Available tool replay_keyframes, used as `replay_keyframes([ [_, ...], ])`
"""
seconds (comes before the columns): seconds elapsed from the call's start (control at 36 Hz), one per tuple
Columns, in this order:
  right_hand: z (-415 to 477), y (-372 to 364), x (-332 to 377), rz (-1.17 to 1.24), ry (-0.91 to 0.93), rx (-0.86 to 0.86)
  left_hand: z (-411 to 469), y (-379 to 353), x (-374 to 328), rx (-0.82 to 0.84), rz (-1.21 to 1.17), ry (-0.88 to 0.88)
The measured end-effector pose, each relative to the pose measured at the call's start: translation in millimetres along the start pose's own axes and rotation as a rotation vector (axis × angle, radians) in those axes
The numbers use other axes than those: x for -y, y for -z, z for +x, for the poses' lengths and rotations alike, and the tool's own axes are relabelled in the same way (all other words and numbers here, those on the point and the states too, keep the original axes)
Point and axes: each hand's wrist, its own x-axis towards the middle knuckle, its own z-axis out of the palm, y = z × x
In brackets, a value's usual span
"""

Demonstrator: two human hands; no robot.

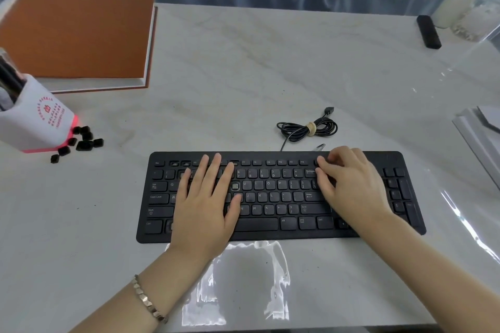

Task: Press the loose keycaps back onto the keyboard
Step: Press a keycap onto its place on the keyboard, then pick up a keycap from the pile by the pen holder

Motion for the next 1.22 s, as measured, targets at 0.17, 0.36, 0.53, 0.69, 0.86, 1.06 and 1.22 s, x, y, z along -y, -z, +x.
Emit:
replay_keyframes([
  [0.17,-14.6,-6.5,-0.4,-0.039,-0.046,0.041,-1.4,-0.7,-0.1,0.006,-0.002,-0.004],
  [0.36,-13.1,-2.8,2.1,-0.001,-0.110,0.058,-1.2,-0.3,-1.4,0.088,-0.024,0.009],
  [0.53,-1.3,3.4,28.4,0.099,-0.153,0.126,1.2,6.6,0.9,0.103,-0.208,-0.006],
  [0.69,24.1,8.9,90.5,0.325,-0.137,0.245,9.5,38.6,41.6,-0.046,-0.430,0.133],
  [0.86,40.3,2.9,150.8,0.441,-0.061,0.426,18.6,64.5,123.2,-0.094,-0.126,0.351],
  [1.06,46.2,-6.1,191.8,0.418,0.040,0.501,22.1,74.1,187.6,-0.060,-0.009,0.488],
  [1.22,53.4,-15.8,216.2,0.394,0.070,0.553,5.7,65.7,202.9,-0.055,-0.117,0.441],
])
